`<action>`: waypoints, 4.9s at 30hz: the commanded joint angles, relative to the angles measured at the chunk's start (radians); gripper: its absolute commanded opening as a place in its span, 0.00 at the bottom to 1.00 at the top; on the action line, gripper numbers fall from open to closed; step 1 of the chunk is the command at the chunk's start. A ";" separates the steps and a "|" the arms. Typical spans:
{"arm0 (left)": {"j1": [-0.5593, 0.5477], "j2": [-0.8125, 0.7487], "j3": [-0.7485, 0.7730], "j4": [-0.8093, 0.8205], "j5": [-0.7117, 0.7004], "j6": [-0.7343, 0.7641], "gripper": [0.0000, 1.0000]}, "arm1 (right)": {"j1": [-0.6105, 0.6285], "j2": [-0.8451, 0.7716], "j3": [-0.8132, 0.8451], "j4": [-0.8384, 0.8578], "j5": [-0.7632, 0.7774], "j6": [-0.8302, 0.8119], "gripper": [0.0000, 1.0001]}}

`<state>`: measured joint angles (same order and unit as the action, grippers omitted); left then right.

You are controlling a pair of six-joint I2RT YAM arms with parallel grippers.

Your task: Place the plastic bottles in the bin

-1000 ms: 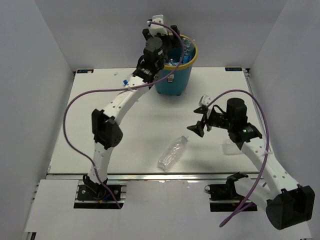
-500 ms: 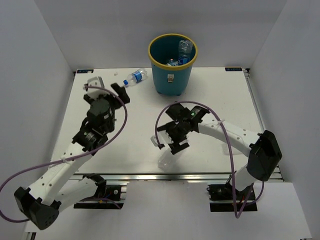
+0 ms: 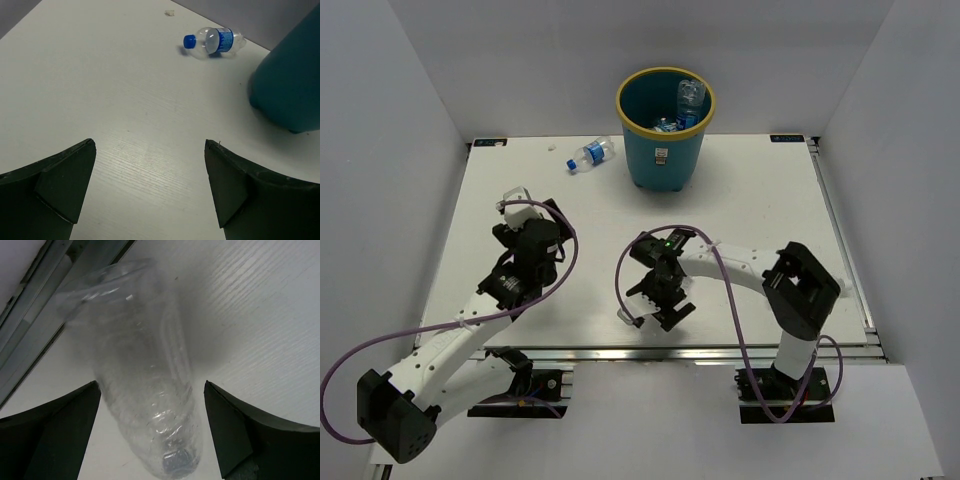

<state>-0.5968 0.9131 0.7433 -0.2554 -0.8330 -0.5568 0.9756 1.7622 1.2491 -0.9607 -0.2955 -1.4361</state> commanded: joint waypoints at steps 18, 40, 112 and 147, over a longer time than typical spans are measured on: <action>0.018 0.026 0.059 -0.007 -0.193 -0.075 0.98 | -0.090 -0.164 0.091 0.370 -0.114 0.209 0.18; 0.357 0.250 0.054 0.131 0.121 -0.058 0.98 | -0.531 0.155 0.536 1.659 0.289 1.563 0.21; 0.469 0.354 0.160 0.208 0.486 0.029 0.98 | -0.586 -0.346 0.192 1.364 0.262 1.347 0.49; 0.471 1.589 1.518 -0.007 1.281 0.775 0.98 | -0.565 -0.401 0.296 1.093 0.409 1.335 0.89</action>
<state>-0.1280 2.5458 2.2520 -0.3035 0.4179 0.1959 0.4145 1.3827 1.6299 0.1207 0.0711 -0.0944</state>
